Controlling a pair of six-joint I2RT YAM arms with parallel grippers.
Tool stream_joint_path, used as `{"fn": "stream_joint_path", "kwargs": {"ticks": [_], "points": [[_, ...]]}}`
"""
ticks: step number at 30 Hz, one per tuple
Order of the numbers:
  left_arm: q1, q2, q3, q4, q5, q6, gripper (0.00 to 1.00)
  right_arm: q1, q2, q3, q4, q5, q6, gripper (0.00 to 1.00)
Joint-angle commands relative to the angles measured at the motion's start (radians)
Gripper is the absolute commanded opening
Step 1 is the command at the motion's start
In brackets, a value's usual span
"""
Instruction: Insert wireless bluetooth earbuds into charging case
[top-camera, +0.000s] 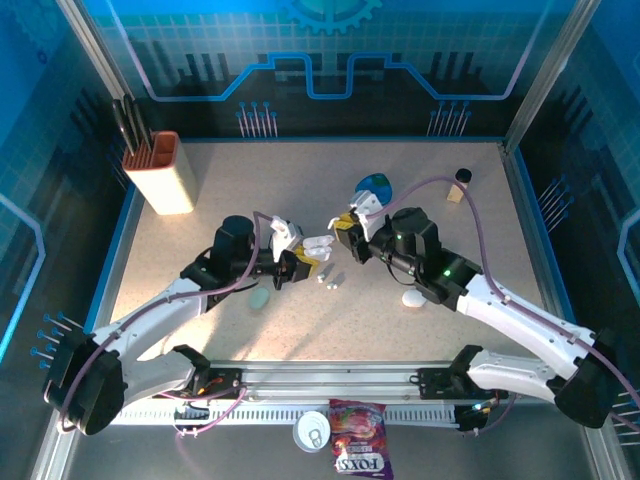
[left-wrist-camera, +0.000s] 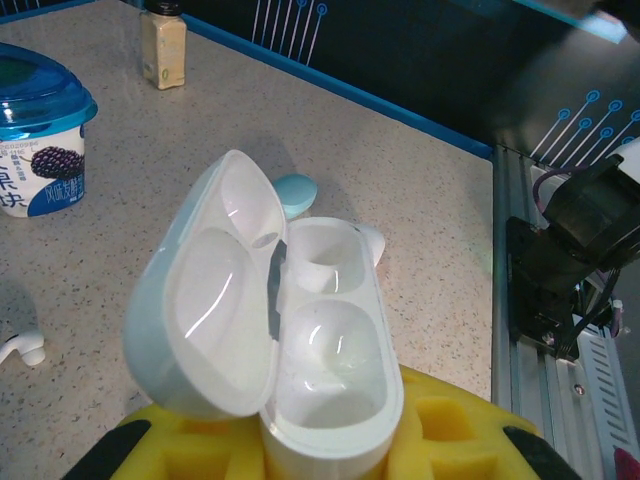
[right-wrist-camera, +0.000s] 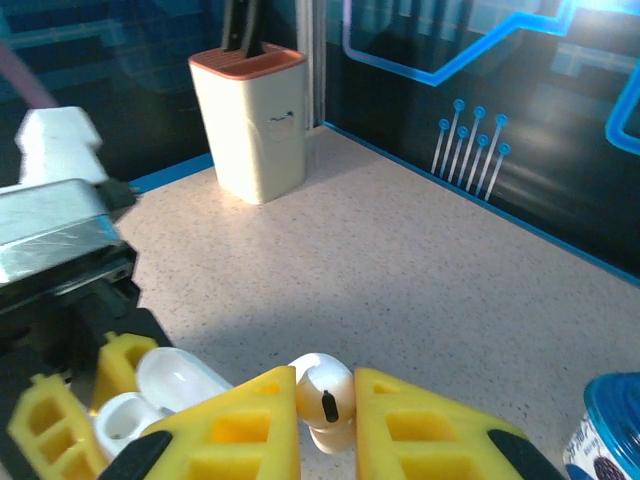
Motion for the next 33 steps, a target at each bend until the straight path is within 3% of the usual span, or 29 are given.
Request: {"fn": "stream_joint_path", "kwargs": {"ticks": [1,30,33], "points": [[0.008,0.008,0.042,0.001,-0.009,-0.022,0.0,0.033,0.017,0.036,-0.019,-0.004,-0.056,0.18],[0.013,0.015,0.045,0.012,-0.026,-0.073,0.01,0.095,0.143,0.098,-0.1,-0.145,-0.128,0.17],[0.013,0.013,0.044,0.013,-0.024,-0.072,0.01,0.095,0.153,0.105,-0.107,-0.088,-0.119,0.15]]}}
